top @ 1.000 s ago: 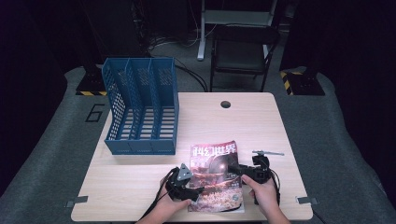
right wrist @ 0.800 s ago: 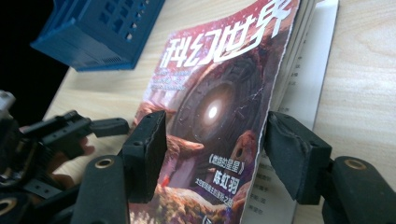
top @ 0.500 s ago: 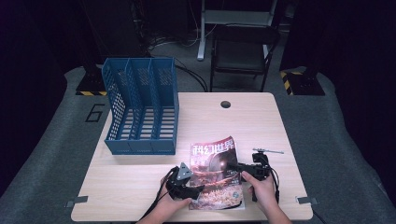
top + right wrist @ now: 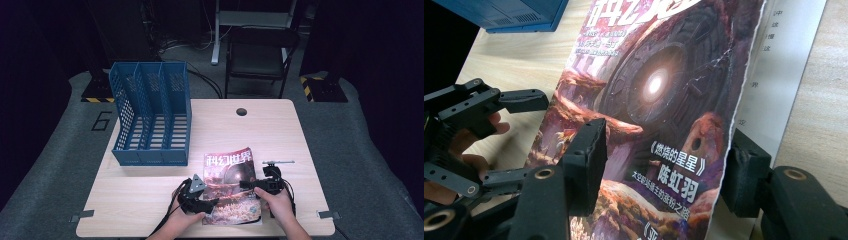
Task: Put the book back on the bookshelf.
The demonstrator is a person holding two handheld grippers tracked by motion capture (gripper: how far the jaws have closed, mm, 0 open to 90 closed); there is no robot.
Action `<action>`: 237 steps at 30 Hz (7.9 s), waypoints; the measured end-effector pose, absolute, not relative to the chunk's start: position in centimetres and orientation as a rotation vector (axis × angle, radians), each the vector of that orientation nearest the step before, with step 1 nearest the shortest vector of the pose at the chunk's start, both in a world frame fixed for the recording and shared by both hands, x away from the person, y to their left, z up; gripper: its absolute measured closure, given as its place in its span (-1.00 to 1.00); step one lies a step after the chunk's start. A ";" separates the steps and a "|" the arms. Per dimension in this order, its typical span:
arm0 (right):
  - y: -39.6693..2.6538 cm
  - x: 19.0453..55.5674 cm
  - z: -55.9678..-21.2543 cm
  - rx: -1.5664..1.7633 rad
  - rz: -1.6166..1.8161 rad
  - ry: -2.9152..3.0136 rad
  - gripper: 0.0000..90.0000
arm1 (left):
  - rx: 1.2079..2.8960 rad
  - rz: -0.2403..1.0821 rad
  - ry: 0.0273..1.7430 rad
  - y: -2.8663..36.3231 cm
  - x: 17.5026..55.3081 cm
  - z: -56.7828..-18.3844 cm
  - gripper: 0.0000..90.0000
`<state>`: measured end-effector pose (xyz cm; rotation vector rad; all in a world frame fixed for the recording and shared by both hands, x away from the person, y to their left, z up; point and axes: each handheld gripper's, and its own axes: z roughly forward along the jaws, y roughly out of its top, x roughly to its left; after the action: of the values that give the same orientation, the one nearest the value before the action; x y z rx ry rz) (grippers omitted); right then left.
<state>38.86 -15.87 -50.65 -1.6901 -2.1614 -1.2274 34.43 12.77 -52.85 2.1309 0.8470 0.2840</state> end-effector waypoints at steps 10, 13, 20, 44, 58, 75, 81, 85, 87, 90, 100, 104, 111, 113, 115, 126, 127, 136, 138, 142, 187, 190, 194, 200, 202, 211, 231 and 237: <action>-14.7 38.7 -51.0 -1.603 -1.157 -2.227 0.00 | 2.130 0.283 0.848 12.8 34.4 -52.9 -0.52; -14.4 38.5 -51.0 -1.582 -1.155 -2.251 -0.05 | 2.129 0.283 0.851 12.8 34.4 -52.9 -0.52; -14.0 38.4 -51.0 -1.535 -1.170 -2.255 -0.35 | 2.136 0.278 0.839 12.7 34.5 -52.9 -0.55; -14.9 38.5 -51.3 -1.573 -1.143 -2.255 0.43 | 2.158 0.270 0.815 12.2 34.4 -53.0 -0.78; -15.3 38.5 -51.6 -1.540 -1.170 -2.256 0.75 | 2.152 0.272 0.815 12.3 34.6 -53.0 -0.76; -15.2 37.5 -51.0 -1.514 -1.288 -2.274 0.91 | 2.145 0.263 0.825 12.6 35.1 -52.9 -0.66; -15.3 37.0 -50.8 -1.509 -1.331 -2.263 0.92 | 2.152 0.234 0.830 12.8 35.5 -52.7 -0.68; -15.4 36.7 -50.5 -1.493 -1.378 -2.265 0.92 | 2.143 0.225 0.851 12.9 35.8 -52.6 -0.68; -15.4 36.6 -50.5 -1.480 -1.403 -2.271 0.92 | 2.141 0.225 0.848 13.1 36.1 -52.6 -0.69; -15.5 36.4 -50.3 -1.478 -1.421 -2.262 0.92 | 2.130 0.199 0.870 13.2 36.3 -52.5 -0.69; -15.6 35.5 -49.5 -1.453 -1.479 -2.268 0.92 | 2.095 0.132 0.864 13.2 37.1 -52.7 -0.82; -15.6 35.0 -49.0 -1.436 -1.512 -2.277 0.92 | 2.102 0.095 0.834 12.9 37.4 -52.7 -0.96; -15.6 34.5 -48.6 -1.404 -1.552 -2.290 0.92 | 2.068 0.023 0.809 12.4 37.8 -52.9 -0.98; -15.5 34.4 -48.5 -1.402 -1.556 -2.287 0.92 | 2.070 0.018 0.793 12.3 37.9 -52.9 -0.98; -15.5 34.4 -48.4 -1.393 -1.565 -2.289 0.92 | 2.082 0.001 0.763 12.2 37.9 -52.9 -0.98; -15.2 34.4 -48.3 -1.310 -1.617 -2.310 0.92 | 2.103 -0.014 0.705 11.8 37.7 -52.9 -0.99; -15.2 34.4 -48.3 -1.309 -1.616 -2.311 0.92 | 2.105 -0.026 0.706 11.9 37.7 -52.9 -0.99; -15.4 35.0 -48.8 -1.341 -1.573 -2.277 0.91 | 2.109 0.020 0.717 11.8 37.5 -53.0 -0.96; -15.5 35.1 -49.0 -1.354 -1.560 -2.272 0.91 | 2.112 0.027 0.713 11.8 37.5 -53.0 -0.96; -15.6 35.4 -49.3 -1.366 -1.542 -2.270 0.87 | 2.109 0.050 0.715 11.7 37.4 -53.1 -0.96; -18.5 37.3 -51.5 -1.527 -1.132 -2.205 0.45 | 2.086 0.112 0.760 13.1 38.0 -52.0 0.22; -18.5 37.5 -51.6 -1.498 -1.153 -2.232 0.46 | 2.105 0.143 0.753 12.8 37.6 -51.4 0.30; -18.4 37.4 -51.7 -1.495 -1.147 -2.215 0.46 | 2.095 0.116 0.791 13.0 37.6 -51.2 0.38; -18.3 37.4 -51.7 -1.467 -1.137 -2.190 0.41 | 2.068 0.071 0.838 13.3 37.6 -50.8 0.49; -18.2 37.4 -51.8 -1.457 -1.136 -2.190 0.42 | 2.072 0.059 0.843 13.4 37.6 -50.5 0.51; -17.5 37.4 -52.0 -1.405 -1.105 -2.170 0.50 | 2.063 0.057 0.836 13.9 37.5 -49.1 0.62; -16.0 37.1 -50.7 -1.330 -1.221 -2.194 0.73 | 1.990 0.109 0.796 15.7 36.9 -46.0 0.71; -15.8 36.9 -50.0 -1.321 -1.279 -2.234 0.81 | 1.973 0.113 0.797 16.1 36.7 -45.6 0.73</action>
<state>36.86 -15.79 -50.00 -1.3208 -2.2342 -1.2785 36.72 16.13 -45.58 1.9727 0.7968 0.1130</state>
